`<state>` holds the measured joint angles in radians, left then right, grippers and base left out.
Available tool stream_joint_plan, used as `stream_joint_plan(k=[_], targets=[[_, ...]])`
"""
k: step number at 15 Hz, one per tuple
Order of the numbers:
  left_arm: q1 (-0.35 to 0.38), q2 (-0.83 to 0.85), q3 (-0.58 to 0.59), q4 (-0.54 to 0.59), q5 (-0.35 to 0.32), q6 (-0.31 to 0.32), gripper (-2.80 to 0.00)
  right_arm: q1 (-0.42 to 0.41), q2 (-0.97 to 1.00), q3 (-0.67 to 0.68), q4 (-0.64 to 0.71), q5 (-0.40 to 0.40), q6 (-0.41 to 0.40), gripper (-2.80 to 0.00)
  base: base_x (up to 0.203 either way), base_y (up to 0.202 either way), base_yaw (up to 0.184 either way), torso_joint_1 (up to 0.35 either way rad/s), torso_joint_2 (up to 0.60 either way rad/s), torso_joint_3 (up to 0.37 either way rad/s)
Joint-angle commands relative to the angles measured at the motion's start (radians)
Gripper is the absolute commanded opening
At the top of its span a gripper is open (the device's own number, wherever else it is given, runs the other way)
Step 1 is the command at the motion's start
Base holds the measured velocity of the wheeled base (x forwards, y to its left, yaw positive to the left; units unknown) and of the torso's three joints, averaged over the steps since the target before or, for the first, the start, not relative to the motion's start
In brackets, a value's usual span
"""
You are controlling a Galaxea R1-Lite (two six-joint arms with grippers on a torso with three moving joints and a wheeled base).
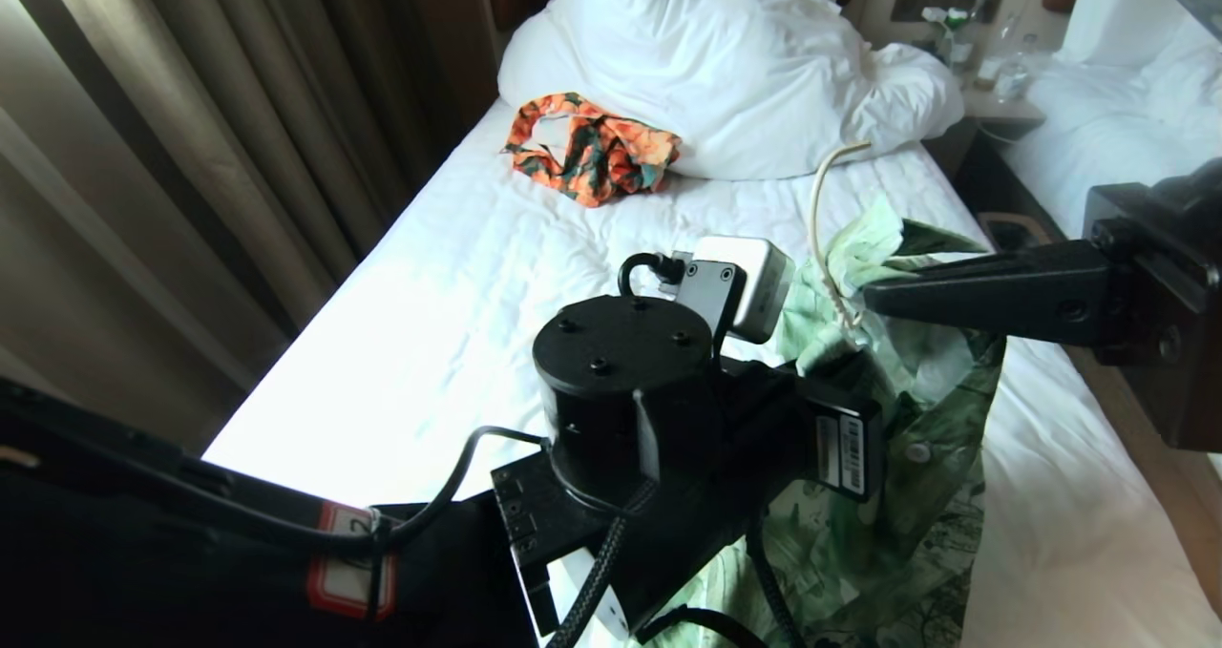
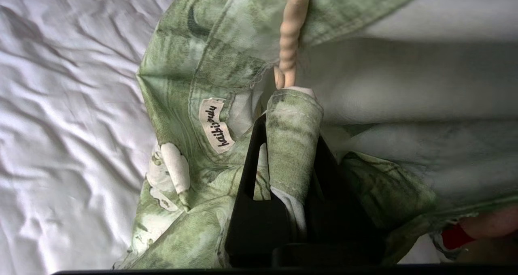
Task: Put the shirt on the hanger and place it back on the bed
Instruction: Hook the other side of the shirt onto the hanger
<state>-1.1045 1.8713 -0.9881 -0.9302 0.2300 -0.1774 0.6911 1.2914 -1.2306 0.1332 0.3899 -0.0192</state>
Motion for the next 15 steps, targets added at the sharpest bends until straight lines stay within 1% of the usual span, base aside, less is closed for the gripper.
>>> stream_joint_plan(k=[1, 6, 10, 11, 12, 14, 15], targets=[[0.0, 0.005, 0.0, -0.006, 0.001, -0.002, -2.8, 0.038, -0.033, -0.001, 0.046, 0.005, 0.001, -2.8, 0.0, 0.0, 0.0, 0.0, 0.0, 0.0], [-0.011, 0.008, -0.014, -0.006, 0.002, -0.004, -2.8, 0.09, -0.045, 0.002, 0.109, 0.033, 0.008, -2.8, 0.0, 0.0, 0.0, 0.0, 0.0, 0.0], [-0.011, 0.002, -0.014, -0.006, 0.003, -0.002, -2.8, 0.094, -0.06, 0.008, 0.12, 0.033, 0.019, -2.8, 0.0, 0.0, 0.0, 0.0, 0.0, 0.0], [-0.011, -0.005, -0.015, -0.008, 0.003, -0.003, -2.8, 0.094, -0.063, 0.008, 0.12, 0.033, 0.019, 0.0, 0.0, 0.0, 0.0, 0.0, 0.0, 0.0], [-0.011, -0.011, -0.017, -0.008, 0.006, -0.003, -2.8, 0.094, -0.061, 0.008, 0.12, 0.033, 0.019, 0.0, 0.0, 0.0, 0.0, 0.0, 0.0, 0.0], [-0.011, -0.011, -0.037, -0.009, 0.038, -0.001, -2.8, 0.094, -0.06, 0.008, 0.12, 0.033, 0.021, 0.0, 0.0, 0.0, 0.0, 0.0, 0.0, 0.0], [-0.011, -0.015, -0.038, -0.009, 0.038, -0.001, -2.8, 0.094, -0.06, 0.008, 0.12, 0.033, 0.021, 0.0, 0.0, 0.0, 0.0, 0.0, 0.0, 0.0]])
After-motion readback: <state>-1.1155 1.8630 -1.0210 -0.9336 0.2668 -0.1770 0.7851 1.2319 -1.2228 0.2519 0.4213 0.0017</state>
